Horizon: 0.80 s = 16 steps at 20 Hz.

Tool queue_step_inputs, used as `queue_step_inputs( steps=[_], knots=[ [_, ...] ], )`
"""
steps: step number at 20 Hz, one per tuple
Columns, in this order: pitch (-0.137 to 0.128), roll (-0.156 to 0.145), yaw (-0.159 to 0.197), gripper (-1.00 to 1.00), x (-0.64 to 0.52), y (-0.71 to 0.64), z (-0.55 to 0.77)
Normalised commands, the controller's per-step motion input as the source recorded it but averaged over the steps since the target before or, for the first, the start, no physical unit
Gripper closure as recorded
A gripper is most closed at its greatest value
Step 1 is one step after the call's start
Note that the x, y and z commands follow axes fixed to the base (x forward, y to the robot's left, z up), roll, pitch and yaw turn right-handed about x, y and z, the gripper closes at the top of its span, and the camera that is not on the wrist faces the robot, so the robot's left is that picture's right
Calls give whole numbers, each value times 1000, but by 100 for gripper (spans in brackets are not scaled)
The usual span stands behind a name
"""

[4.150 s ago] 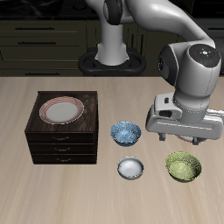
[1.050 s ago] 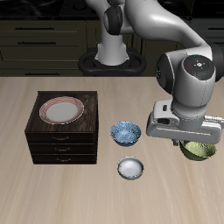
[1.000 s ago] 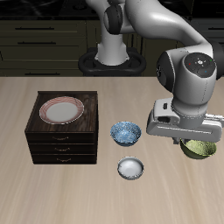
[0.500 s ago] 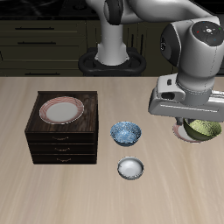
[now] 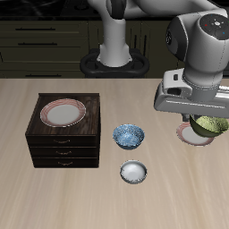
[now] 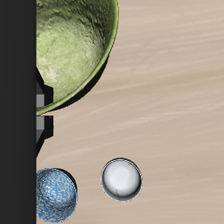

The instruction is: Place the green bowl onto the plate that is on the left side of the table

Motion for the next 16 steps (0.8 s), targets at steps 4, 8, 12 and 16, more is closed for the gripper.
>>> queue_step_inputs(
  steps=[4,8,12,16],
  knots=[
    [-22,67,-30,100,-416,189,101],
    [-10,52,-33,100,-359,159,6],
    [-19,56,6,100,-330,155,5],
    [-24,49,-13,100,-417,181,51]
  ],
)
